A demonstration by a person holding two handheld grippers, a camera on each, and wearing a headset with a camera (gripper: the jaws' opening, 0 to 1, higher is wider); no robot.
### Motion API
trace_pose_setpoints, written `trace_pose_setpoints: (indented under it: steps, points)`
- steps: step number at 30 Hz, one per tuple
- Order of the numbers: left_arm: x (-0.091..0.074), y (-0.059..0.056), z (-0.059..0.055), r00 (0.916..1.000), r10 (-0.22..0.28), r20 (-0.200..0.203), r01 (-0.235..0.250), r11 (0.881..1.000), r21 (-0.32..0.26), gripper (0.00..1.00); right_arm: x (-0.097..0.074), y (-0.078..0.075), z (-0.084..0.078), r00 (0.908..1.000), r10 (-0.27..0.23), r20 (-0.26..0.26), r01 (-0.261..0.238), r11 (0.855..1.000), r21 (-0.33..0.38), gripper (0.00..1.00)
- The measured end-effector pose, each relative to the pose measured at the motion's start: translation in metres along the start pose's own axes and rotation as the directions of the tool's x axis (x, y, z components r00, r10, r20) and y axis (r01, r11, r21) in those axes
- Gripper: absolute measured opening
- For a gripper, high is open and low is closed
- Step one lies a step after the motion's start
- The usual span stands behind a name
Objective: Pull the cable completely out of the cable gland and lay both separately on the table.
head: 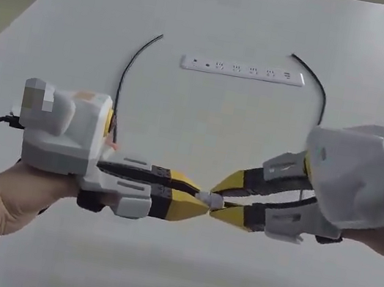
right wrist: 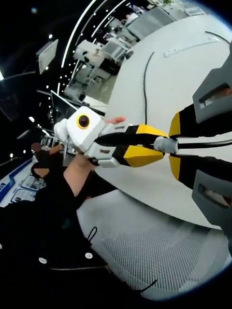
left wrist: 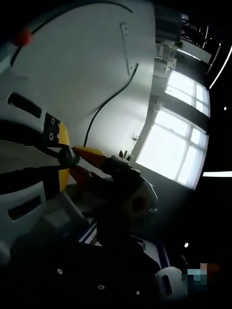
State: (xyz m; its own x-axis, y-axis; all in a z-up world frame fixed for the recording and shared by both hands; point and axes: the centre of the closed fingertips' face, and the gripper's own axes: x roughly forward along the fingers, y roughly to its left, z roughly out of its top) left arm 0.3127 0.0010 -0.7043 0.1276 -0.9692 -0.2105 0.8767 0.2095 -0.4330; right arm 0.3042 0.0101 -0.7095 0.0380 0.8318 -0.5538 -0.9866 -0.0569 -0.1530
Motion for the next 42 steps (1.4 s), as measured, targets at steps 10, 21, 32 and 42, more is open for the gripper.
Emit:
trace_pose_setpoints:
  steps: [10,21,32,42]
  points:
    - [-0.003,-0.002,0.001,1.0,-0.005,0.0,0.005,0.999,0.043,0.15,-0.014,-0.01,0.01,0.9852,0.047,0.165,-0.114,0.896,0.429,0.16]
    - [-0.002,-0.01,0.008,0.9998,-0.019,0.007,0.019,0.996,0.09,0.15,-0.009,-0.006,0.013,0.973,0.093,0.211,-0.2,0.795,0.572,0.13]
    - [-0.006,-0.011,0.011,0.9997,-0.022,0.014,0.02,0.99,0.137,0.15,-0.009,0.002,0.019,0.9674,0.119,0.224,-0.233,0.761,0.605,0.08]
    - [-0.004,-0.009,0.008,0.9998,-0.019,0.003,0.019,0.996,0.092,0.15,-0.01,0.003,0.017,0.9862,0.067,0.152,-0.124,0.906,0.405,0.07]
